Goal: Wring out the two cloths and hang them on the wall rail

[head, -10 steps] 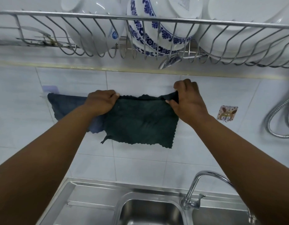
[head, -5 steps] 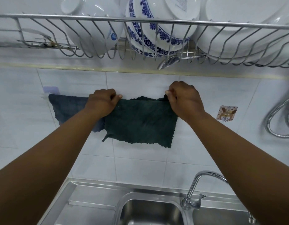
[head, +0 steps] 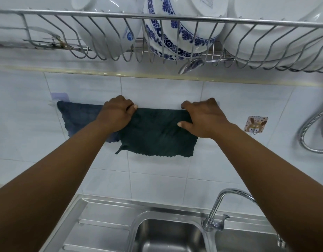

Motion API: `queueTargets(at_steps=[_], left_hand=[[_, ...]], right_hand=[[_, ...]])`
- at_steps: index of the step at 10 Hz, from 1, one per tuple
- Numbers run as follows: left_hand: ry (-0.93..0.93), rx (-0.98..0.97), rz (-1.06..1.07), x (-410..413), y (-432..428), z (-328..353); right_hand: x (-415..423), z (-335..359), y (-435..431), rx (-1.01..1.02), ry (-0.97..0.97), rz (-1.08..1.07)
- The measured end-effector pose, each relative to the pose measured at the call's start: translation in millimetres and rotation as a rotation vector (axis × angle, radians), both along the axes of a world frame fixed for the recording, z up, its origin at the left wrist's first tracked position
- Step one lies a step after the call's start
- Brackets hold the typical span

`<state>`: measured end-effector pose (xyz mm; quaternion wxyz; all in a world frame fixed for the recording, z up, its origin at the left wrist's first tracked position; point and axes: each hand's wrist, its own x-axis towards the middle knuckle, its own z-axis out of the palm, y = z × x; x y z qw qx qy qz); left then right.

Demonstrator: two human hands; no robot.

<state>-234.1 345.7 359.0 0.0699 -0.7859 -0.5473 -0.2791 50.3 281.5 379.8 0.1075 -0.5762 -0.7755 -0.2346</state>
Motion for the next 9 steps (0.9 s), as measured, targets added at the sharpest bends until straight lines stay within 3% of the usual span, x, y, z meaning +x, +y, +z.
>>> queueTargets(at_steps=[1,2,3,4,6,7,8,9], left_hand=[[-0.056,0.035,-0.046,-2.5,-1.6,-3.1],[-0.142,0.109,-0.045,-5.0,-5.1,-3.6],[-0.169,0.101,-0.023,-7.6,-7.7,-4.7],[-0.17,0.101,-0.051,-12.1,-10.9,-8.4],[-0.082,0.115,-0.045,-15.2,-18.2,-7.7],[-0.015,0.055,-0.02,-16.5,-29.1,-7.3],[0.004,0.068,-0.011,-11.5,-48.0,-7.6],[-0.104,0.07,-0.005,-0.7,-71.6,-5.4]], right_hand=[[5.6,1.4,-1.9,0.041,0.103,0.043],[15.5,4.1,-3.2,0.291,0.165,0.054],[18.9,3.0,-8.7,0.214,0.073,0.008],[26.1,-0.1,-9.1,0.131,0.099,0.014],[36.1,-2.6,-4.7,0.212,0.037,0.019],[35.4,-2.9,-9.8,0.159,0.01,-0.027],[39.6,-3.7,-20.9,0.162,0.085,-0.009],[53.5,-1.6,-36.8,0.198,0.214,0.013]])
